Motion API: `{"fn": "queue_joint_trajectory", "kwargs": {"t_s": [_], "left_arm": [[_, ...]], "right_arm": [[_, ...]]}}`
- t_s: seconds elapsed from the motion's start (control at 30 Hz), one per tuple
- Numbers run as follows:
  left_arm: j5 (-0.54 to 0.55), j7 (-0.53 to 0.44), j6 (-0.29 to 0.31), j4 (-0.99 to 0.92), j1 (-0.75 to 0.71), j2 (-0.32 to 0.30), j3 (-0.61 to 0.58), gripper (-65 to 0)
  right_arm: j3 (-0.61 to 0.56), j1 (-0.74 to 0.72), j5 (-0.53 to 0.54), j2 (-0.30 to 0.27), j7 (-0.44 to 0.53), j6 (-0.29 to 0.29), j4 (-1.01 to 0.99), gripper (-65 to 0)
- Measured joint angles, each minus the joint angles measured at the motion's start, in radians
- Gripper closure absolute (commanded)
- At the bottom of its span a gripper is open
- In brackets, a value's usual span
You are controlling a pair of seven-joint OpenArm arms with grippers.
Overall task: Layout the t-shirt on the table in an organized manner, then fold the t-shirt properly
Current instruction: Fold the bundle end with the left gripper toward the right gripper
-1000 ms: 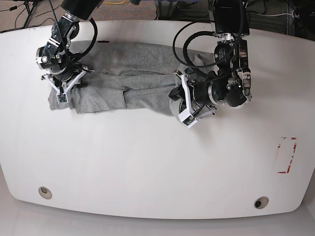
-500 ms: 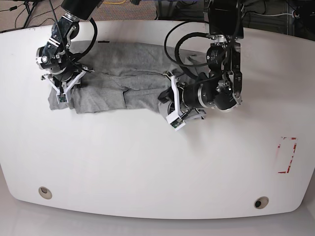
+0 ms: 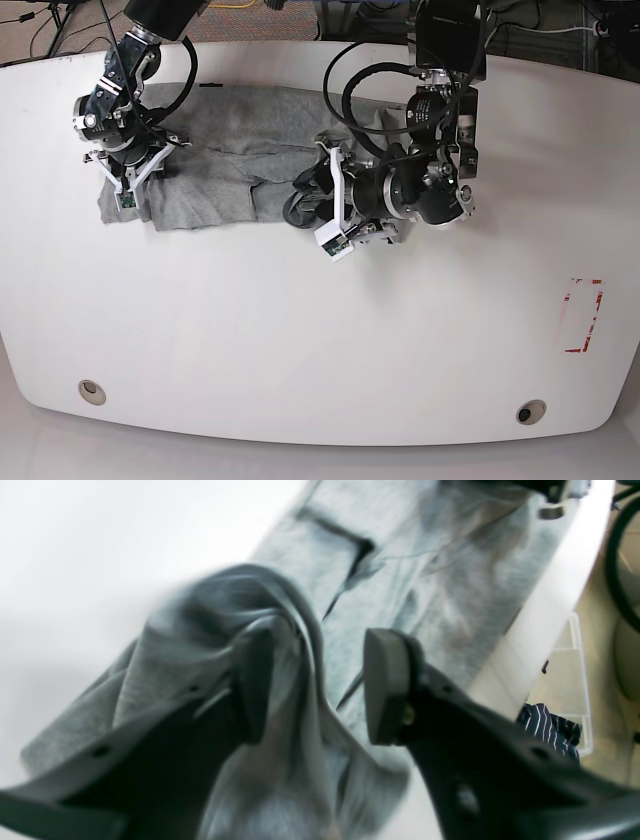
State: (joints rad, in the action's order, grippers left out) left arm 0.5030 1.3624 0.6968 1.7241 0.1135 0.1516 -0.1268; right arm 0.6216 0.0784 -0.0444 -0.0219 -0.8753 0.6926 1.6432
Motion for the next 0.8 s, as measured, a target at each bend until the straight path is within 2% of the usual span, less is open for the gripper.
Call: {"fn": "queue_joint_trajectory", "kwargs": {"t_s": [0.13, 0.27, 0.57, 0.8], "left_arm": [[0.082, 0.043, 0.0, 0.051, 0.037, 0.0, 0.035, -32.6], [0.159, 0.029, 0.0, 0.073, 0.054, -0.024, 0.114, -32.6], [0.134, 0.058, 0.0, 0.031, 0.028, -0.188, 0.197, -32.6], [0.153, 0.05, 0.0, -0.069, 0.002, -0.198, 0.183, -32.5]], "right_arm": [[0.0, 0.0, -0.001, 0.0, 0.0, 0.0, 0.0, -12.4], [0.0, 0.0, 0.0, 0.0, 0.0, 0.0, 0.0, -12.4], [0.0, 0.0, -0.004, 0.003, 0.0, -0.001, 0.002, -12.4], [-0.001, 0.0, -0.002, 0.002, 0.0, 0.0, 0.002, -12.4]]}}
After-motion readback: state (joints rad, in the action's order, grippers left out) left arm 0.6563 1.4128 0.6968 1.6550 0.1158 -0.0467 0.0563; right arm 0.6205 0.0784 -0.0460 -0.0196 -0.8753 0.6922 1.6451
